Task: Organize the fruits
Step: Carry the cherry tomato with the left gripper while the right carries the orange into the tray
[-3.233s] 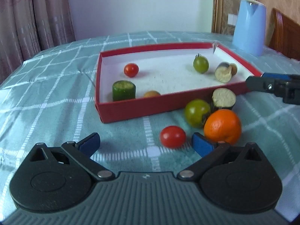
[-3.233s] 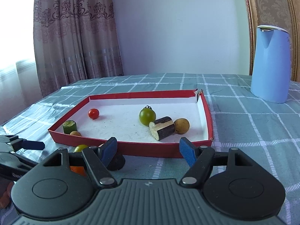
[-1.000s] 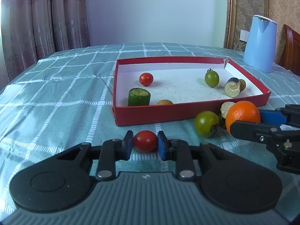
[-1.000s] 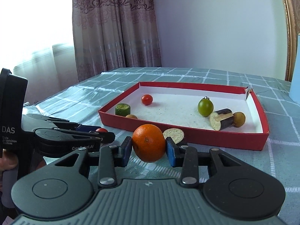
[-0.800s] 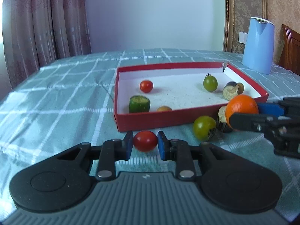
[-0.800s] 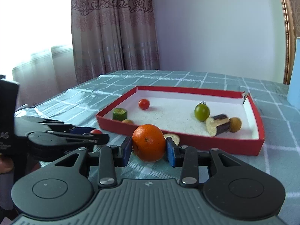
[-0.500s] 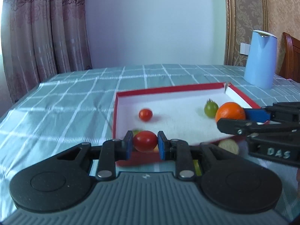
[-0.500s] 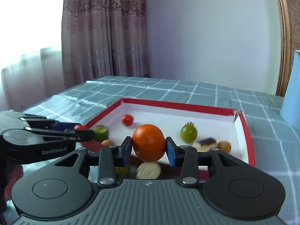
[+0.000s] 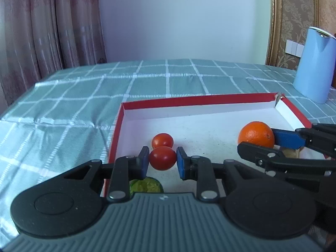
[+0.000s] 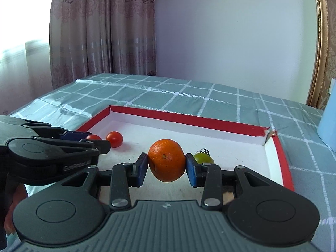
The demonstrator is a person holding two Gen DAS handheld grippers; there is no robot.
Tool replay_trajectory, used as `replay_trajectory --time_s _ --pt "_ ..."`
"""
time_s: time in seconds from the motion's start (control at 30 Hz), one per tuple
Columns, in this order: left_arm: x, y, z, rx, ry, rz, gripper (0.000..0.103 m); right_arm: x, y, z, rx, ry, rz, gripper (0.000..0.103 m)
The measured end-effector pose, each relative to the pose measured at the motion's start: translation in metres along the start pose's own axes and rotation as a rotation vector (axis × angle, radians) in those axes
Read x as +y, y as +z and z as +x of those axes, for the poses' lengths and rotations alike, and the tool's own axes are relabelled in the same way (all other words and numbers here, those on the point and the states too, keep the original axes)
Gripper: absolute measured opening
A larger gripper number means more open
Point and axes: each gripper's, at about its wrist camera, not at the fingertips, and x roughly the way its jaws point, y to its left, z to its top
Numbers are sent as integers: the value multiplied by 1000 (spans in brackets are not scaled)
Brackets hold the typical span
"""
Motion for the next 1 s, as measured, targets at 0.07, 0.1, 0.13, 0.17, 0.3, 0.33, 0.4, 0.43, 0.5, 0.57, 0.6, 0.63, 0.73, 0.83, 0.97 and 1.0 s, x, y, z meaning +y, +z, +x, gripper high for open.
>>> replay_trajectory --time_s 0.07,0.1,0.13,0.17,0.3,0.33,0.4,0.43,0.5,0.57,0.6,0.63,0.73,0.83,0.97,1.0 --pt "1 1 7 21 -4 -8 25 0 1 6 9 -3 0 38" --pt "2 1 10 29 -2 -10 25 -1 1 8 11 -6 2 38" --pt "2 1 13 35 3 -11 25 -1 2 10 13 -8 3 38" --pt "2 2 15 40 6 -11 25 -2 3 12 16 -8 4 38" --pt "4 4 23 55 9 -26 25 -2 6 21 25 -13 9 38" --pt "4 5 24 56 12 -29 25 -1 7 23 27 -15 7 38" --pt "5 7 27 54 25 -29 25 -1 9 28 35 -21 11 38" --pt "5 8 28 53 29 -31 25 -1 9 31 37 -26 14 38" --pt "5 9 30 51 35 -35 25 -1 10 36 40 -33 18 38" --pt "5 10 32 49 42 -35 26 -1 10 39 44 -38 17 38" --pt "5 11 33 46 50 -35 27 0 10 40 46 -40 13 38" --pt "5 12 35 43 60 -35 27 0 10 42 48 -42 13 38" --pt "4 13 38 37 80 -35 28 2 11 44 49 -52 9 38" --pt "3 13 38 31 92 -35 31 1 12 45 49 -49 20 38" --pt "7 12 37 30 94 -53 35 1 11 45 48 -48 17 38" --pt "6 12 37 28 96 -49 36 0 11 45 48 -47 24 38"
